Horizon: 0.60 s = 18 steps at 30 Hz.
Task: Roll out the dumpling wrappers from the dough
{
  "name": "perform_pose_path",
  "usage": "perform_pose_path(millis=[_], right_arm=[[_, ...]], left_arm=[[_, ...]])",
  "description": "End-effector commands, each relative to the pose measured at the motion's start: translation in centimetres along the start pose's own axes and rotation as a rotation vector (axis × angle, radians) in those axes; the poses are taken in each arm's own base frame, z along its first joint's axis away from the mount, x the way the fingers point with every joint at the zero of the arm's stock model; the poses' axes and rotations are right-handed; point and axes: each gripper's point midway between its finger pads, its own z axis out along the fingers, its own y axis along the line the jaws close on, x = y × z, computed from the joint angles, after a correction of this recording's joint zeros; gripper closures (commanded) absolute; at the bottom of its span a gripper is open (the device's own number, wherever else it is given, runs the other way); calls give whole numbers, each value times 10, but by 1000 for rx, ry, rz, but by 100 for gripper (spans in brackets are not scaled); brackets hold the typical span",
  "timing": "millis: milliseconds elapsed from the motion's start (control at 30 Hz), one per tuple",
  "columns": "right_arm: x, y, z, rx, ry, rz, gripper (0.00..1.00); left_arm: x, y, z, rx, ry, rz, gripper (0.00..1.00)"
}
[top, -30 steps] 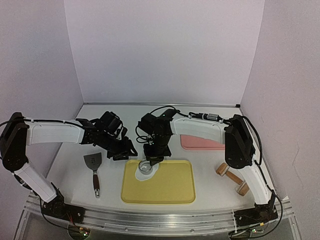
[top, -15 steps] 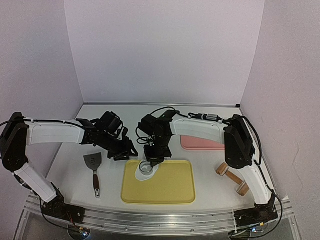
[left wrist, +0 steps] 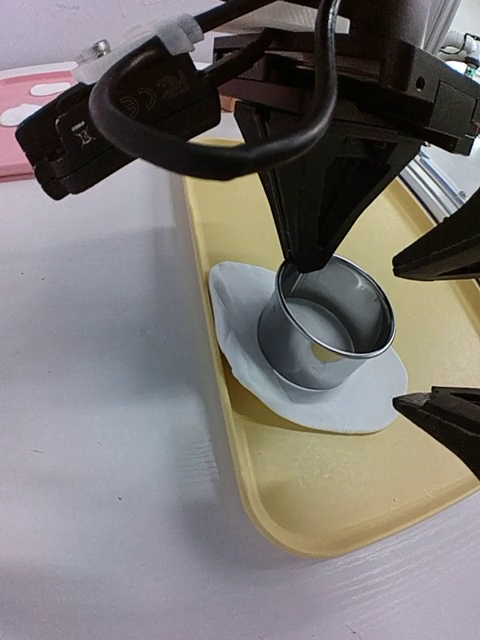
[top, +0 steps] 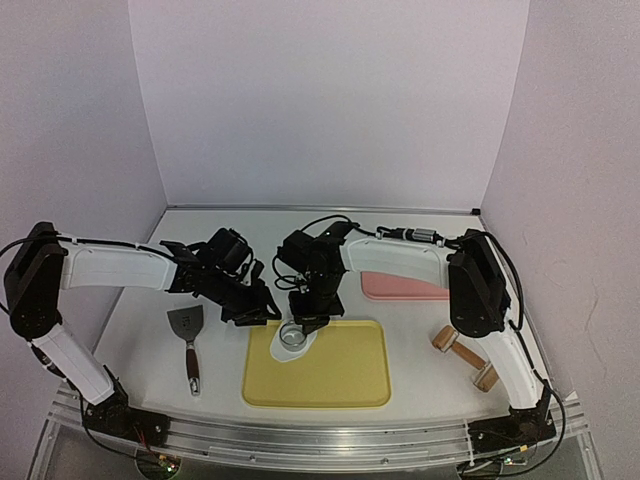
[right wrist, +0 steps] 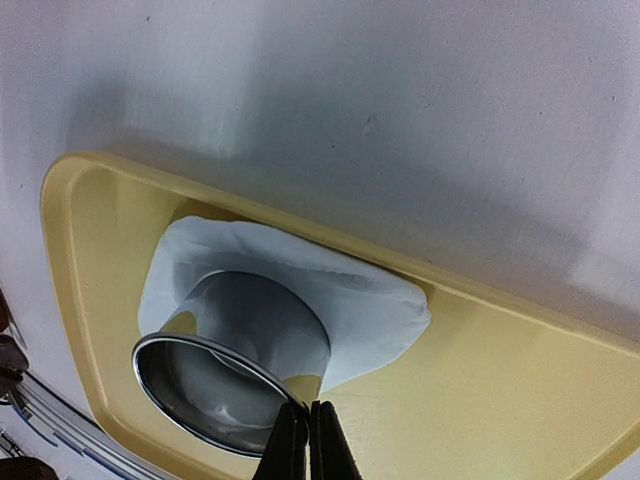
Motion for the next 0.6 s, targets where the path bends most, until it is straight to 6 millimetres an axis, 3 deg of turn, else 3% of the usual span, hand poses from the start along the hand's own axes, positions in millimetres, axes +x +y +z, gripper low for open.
perform_pose_path(millis=[0, 567], right_arm=[[14, -10, 18, 59, 51, -2, 100], [15, -8, 22, 53, 59, 3, 100]], left_arm=[[1, -8, 5, 29, 8, 7, 63], [4, 2, 27, -5, 54, -1, 71]])
